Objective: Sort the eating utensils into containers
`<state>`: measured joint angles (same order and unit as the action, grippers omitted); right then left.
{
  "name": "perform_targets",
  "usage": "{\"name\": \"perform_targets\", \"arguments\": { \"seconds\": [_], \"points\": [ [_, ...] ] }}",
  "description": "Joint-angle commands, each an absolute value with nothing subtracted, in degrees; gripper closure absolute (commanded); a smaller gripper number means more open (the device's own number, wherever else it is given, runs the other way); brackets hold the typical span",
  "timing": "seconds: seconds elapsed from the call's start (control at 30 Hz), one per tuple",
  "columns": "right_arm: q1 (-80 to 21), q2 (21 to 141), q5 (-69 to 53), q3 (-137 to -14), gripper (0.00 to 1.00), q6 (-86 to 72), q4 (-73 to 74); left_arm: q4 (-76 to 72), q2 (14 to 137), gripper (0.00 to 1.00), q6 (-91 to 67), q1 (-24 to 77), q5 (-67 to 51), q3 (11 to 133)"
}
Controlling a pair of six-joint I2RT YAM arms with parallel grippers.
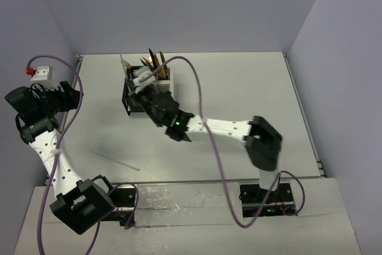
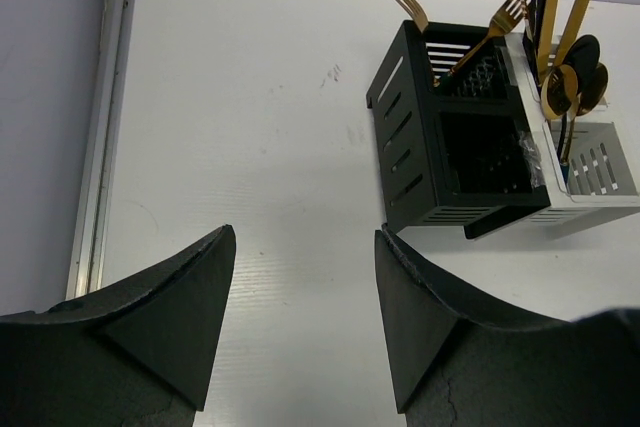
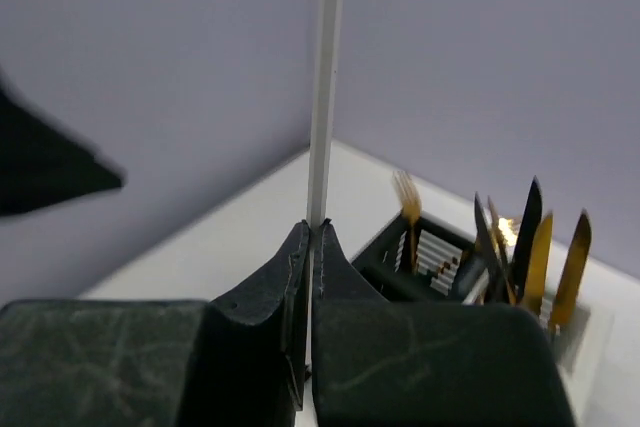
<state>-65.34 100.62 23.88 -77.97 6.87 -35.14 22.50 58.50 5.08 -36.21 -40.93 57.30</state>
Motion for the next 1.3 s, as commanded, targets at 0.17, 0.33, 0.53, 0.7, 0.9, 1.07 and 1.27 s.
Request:
{"name": "perform_targets", "arguments": {
  "seconds": [0.17, 0.33, 0.53, 0.7, 0.9, 1.07, 1.27],
  "points": [
    [-61.2, 129.1, 34.1, -104.4, 1.00, 16.7, -53.7, 20.4, 56.1, 0.33, 7.3, -36.7, -40.0, 54.6],
    [-58.6, 132.4, 35.4, -105.3, 1.00, 11.8, -49.8, 20.5, 55.8, 0.33, 8.0, -36.8, -40.6, 53.6],
    [-58.7, 135.2, 31.9, -107.8, 1.00, 6.5, -41.7, 19.7, 55.9, 0.33, 7.6, -36.8, -42.0, 52.9],
    [-59.1, 132.7, 30.5, -103.7, 0.64, 5.6, -37.1, 20.3, 55.5, 0.33, 9.2, -36.8, -41.1, 52.7],
    [-59.4, 122.1, 28.0, -94.3, 0.28, 3.8, -32.0, 21.7, 55.6, 0.32, 11.1, -36.9, -41.2, 53.5],
    [-61.1, 108.6, 3.0, -89.1, 0.27, -3.2, -13.3, 24.4, 55.3, 0.32, 13.4, -37.0, -41.2, 54.4],
    [-70.6, 109.2, -3.0, -89.0, 0.27, -3.7, 9.5, 25.6, 54.6, 0.32, 13.4, -37.0, -42.0, 55.1]
  ]
}}
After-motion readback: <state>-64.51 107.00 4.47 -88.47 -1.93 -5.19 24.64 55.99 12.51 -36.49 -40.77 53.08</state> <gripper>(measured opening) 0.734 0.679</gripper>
